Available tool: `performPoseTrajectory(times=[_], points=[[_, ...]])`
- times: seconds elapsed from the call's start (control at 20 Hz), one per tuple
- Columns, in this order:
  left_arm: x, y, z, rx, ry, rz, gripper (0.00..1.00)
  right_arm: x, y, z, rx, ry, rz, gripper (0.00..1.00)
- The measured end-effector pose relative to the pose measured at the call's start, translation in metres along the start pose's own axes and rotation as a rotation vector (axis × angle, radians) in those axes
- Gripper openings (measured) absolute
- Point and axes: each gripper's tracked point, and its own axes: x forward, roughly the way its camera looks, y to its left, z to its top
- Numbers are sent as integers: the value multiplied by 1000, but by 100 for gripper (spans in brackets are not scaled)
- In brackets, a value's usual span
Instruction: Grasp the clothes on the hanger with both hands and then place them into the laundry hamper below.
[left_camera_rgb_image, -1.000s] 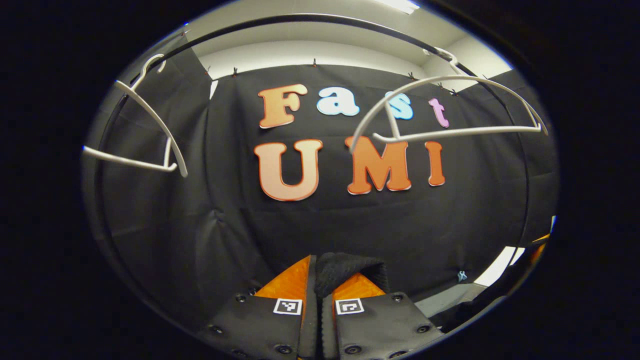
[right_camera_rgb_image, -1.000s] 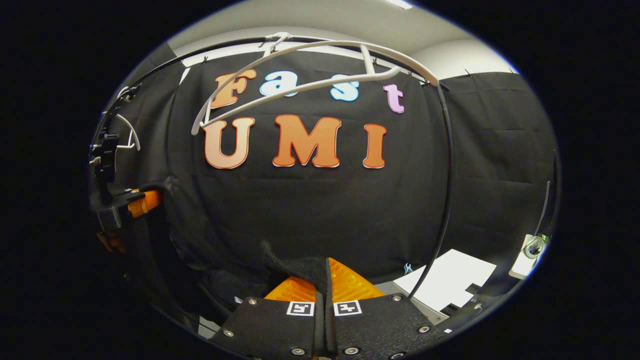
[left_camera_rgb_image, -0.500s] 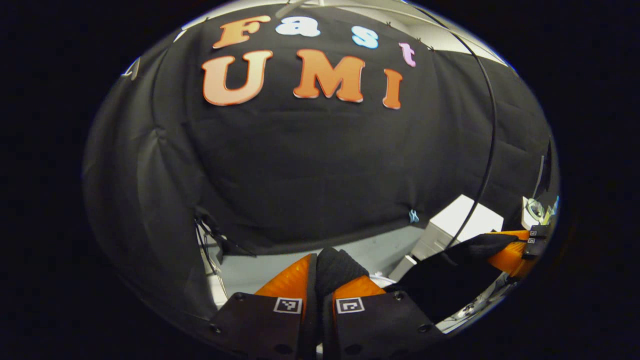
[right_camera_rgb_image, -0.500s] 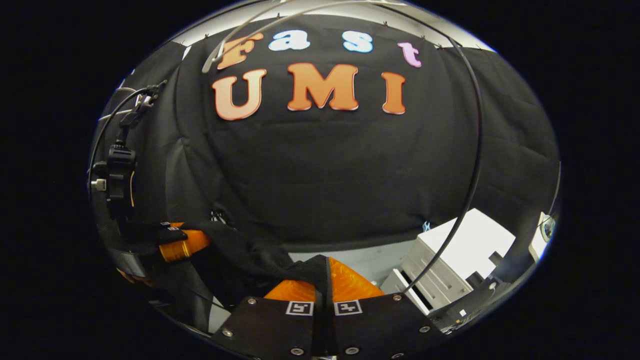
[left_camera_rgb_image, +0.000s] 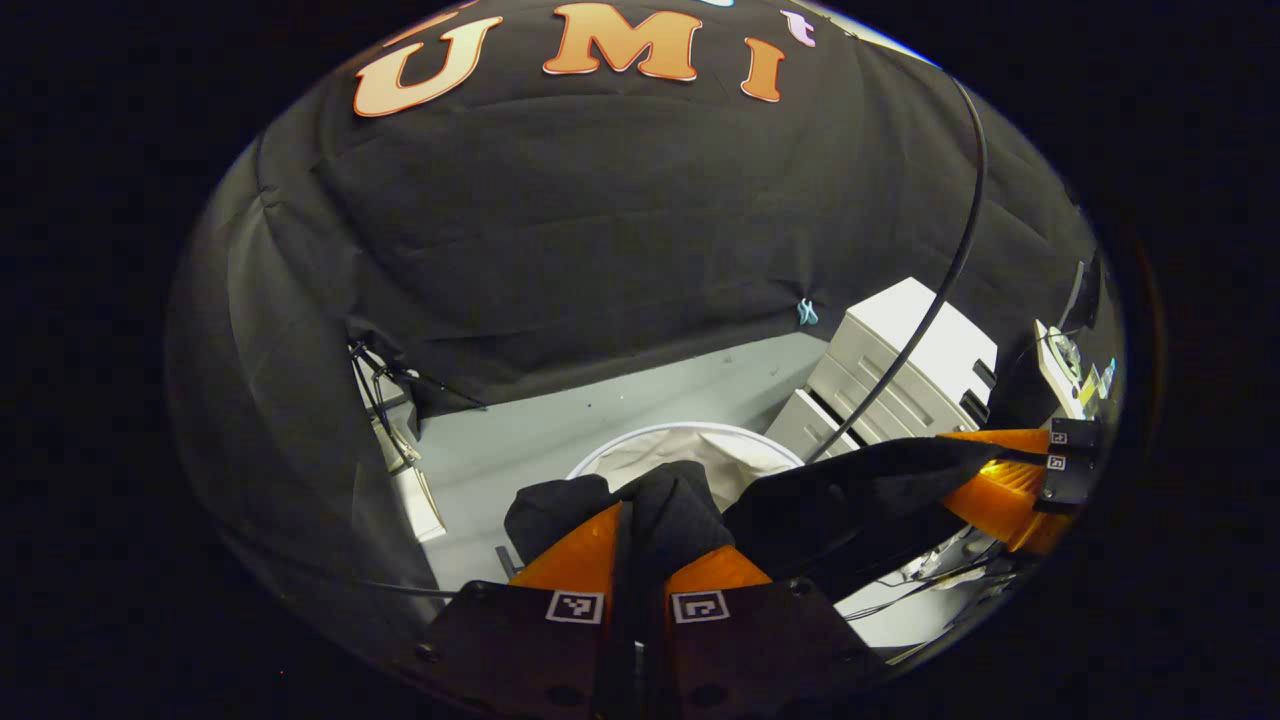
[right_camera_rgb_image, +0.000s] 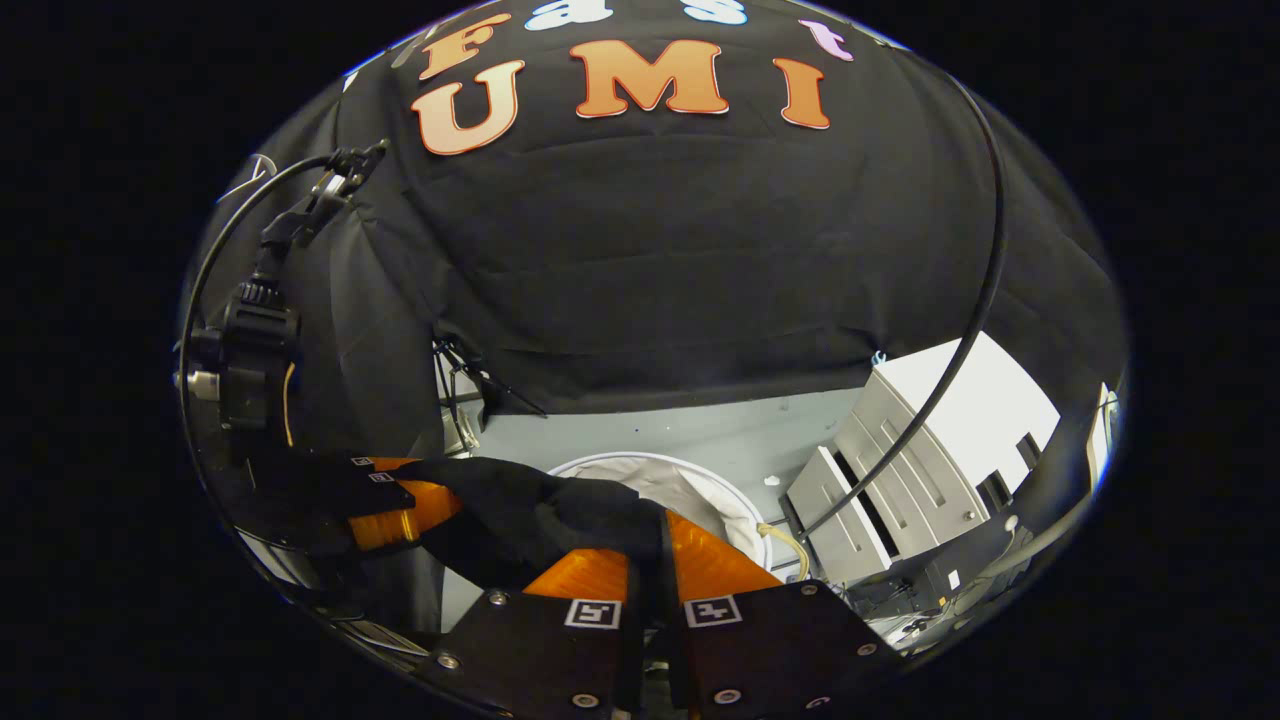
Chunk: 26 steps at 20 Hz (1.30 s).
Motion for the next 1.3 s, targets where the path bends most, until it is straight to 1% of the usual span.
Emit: performPoseTrajectory(times=[0.05, 0.1, 0.15, 0.2, 0.25, 0.3, 0.4, 0.45, 0.5, 0.55, 0.6, 0.65, 0.8, 0.85, 1.0, 1.1, 1.15, 1.3], points=[[-1, -2, -1, -8, 7, -10, 13, 2, 2, -5, 2, 11, 13, 10], [-1, -3, -1, -12, 7, -13, 21, 3, 5, -7, 8, 22, 27, 10], [-1, -3, 3, -13, -3, -17, 26, 5, 9, -11, 14, 34, 40, 11], [-1, -2, 8, -5, -16, -11, 31, 6, 11, -10, 23, 34, 48, 14], [0, -2, 11, 3, -26, -15, 34, 6, 12, -12, 23, 38, 57, 20], [-1, -4, 14, 8, -36, -18, 48, 8, 13, -15, 20, 36, 59, 38], [0, -3, 17, 7, -46, -12, 83, 7, 14, -19, 0, 42, 53, 74], [1, -5, 17, 5, -43, -21, 100, 7, 15, -19, -6, 42, 52, 77], [-1, -6, 18, 3, -48, -19, 99, 8, 17, -17, -6, 38, 51, 75], [-1, -4, 20, 3, -59, -15, 99, 8, 18, -16, -5, 33, 52, 84], [-2, -3, 24, 4, -69, -16, 99, 8, 17, -16, -1, 28, 51, 90], [-3, -3, 26, 8, -79, -12, 99, 8, 17, -12, 3, 22, 51, 92], [-10, -1, 40, 20, -114, -3, 100, 3, 12, 1, 15, -10, 34, 92], [-13, -2, 45, 17, -129, -5, 99, -1, 10, 8, 16, -27, 29, 93], [-27, -5, 67, 3, -174, -19, 99, -13, 6, 38, 21, -93, 19, 92], [-40, -7, 84, -3, -203, -26, 100, -27, 3, 63, 30, -148, 7, 92], [-47, -8, 94, -7, -227, -28, 99, -34, 3, 76, 36, -179, 3, 92], [-77, -6, 138, -12, -331, -26, 99, -64, -3, 120, 39, -287, -14, 93]])
